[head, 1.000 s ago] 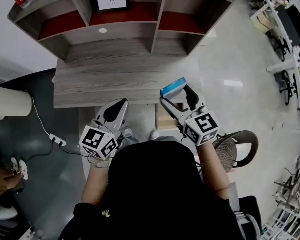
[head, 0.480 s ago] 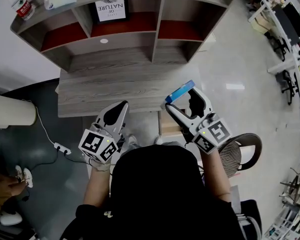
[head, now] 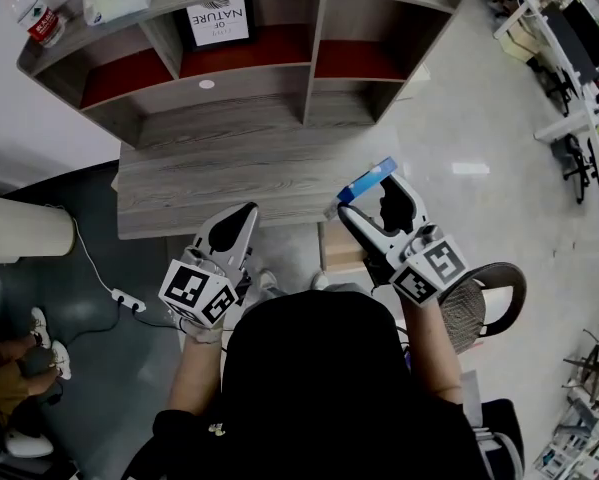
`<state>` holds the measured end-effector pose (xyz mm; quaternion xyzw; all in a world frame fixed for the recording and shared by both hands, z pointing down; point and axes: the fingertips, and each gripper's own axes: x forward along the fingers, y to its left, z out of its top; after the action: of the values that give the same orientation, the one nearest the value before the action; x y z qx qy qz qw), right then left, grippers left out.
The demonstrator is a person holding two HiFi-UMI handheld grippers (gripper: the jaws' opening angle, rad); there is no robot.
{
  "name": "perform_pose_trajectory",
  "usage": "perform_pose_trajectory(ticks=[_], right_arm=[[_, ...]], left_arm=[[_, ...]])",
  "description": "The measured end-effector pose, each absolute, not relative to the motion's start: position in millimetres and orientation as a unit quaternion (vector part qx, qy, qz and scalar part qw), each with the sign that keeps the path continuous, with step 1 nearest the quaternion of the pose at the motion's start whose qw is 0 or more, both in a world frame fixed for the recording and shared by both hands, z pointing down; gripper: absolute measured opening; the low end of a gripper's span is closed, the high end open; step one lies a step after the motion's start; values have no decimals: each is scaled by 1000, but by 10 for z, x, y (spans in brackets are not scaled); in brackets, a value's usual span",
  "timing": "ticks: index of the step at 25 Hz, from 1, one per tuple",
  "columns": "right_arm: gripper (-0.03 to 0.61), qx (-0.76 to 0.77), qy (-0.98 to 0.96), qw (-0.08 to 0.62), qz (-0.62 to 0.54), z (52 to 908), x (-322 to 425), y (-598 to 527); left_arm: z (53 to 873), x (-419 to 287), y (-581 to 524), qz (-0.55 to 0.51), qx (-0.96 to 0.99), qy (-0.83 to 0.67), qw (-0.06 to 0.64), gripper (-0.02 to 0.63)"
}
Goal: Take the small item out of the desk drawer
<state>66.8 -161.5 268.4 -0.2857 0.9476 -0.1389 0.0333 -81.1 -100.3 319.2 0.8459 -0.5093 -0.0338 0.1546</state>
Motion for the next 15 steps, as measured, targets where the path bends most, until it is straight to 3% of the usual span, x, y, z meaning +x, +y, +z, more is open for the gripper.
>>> perform_pose_trajectory(ticks=[15], right_arm=[[396, -291, 944, 38, -153, 2741, 666, -1581]], left_arm=[[3215, -834, -940, -36, 846, -508, 159, 9]])
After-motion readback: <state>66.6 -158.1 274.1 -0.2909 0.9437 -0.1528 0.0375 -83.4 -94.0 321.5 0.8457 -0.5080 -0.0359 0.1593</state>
